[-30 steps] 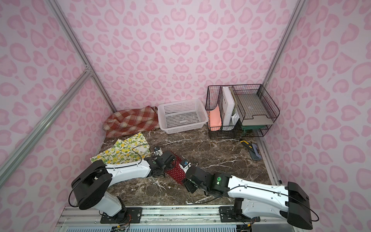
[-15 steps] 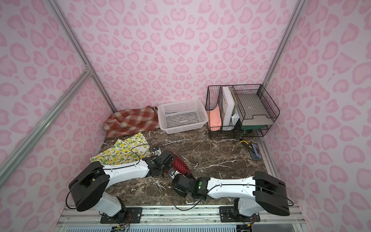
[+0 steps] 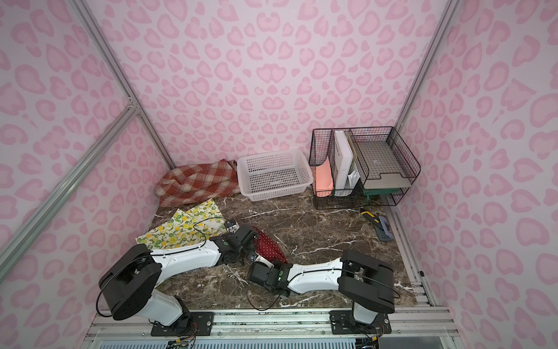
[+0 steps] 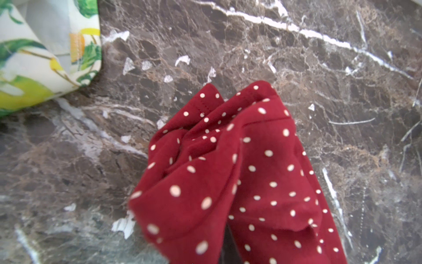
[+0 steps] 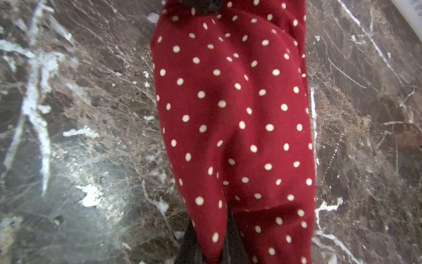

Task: Roll up the skirts
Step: Roll the skirt at the center of the board.

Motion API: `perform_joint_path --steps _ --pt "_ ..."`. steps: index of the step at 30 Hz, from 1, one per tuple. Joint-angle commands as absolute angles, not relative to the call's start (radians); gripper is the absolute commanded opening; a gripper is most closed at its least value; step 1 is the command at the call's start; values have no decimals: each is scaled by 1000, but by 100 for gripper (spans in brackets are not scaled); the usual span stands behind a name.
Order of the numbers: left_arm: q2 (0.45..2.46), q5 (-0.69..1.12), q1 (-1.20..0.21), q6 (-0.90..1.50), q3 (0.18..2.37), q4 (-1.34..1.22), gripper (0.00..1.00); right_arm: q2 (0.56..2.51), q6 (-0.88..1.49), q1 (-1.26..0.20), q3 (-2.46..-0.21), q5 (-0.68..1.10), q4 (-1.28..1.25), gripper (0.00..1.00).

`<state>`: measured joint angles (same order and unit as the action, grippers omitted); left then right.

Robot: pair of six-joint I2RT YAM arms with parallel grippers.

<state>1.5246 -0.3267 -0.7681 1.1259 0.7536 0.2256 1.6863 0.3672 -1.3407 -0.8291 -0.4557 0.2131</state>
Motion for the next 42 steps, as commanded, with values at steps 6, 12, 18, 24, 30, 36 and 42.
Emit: perform_joint_path --steps 6,12,18,24,30,36,42 --pt "1371 -373 -706 1109 769 356 92 1656 452 -1117 -731 341 161 0" --pt "1219 -436 -682 1097 767 439 94 1682 541 -892 -639 773 -61 0" --pt "1173 -383 -685 1135 732 407 94 1747 650 -751 -577 949 -210 0" --pt "1195 -379 -774 1253 678 317 94 1808 636 -709 -596 852 -151 0" --pt "1159 -514 -916 1409 619 312 95 1835 658 -679 -593 824 -164 0" --pt "1240 -593 -1010 1505 577 198 94 1861 652 -650 -595 813 -167 0" --pt "1425 -580 -1022 1484 630 16 94 1873 644 -649 -597 796 -157 0"
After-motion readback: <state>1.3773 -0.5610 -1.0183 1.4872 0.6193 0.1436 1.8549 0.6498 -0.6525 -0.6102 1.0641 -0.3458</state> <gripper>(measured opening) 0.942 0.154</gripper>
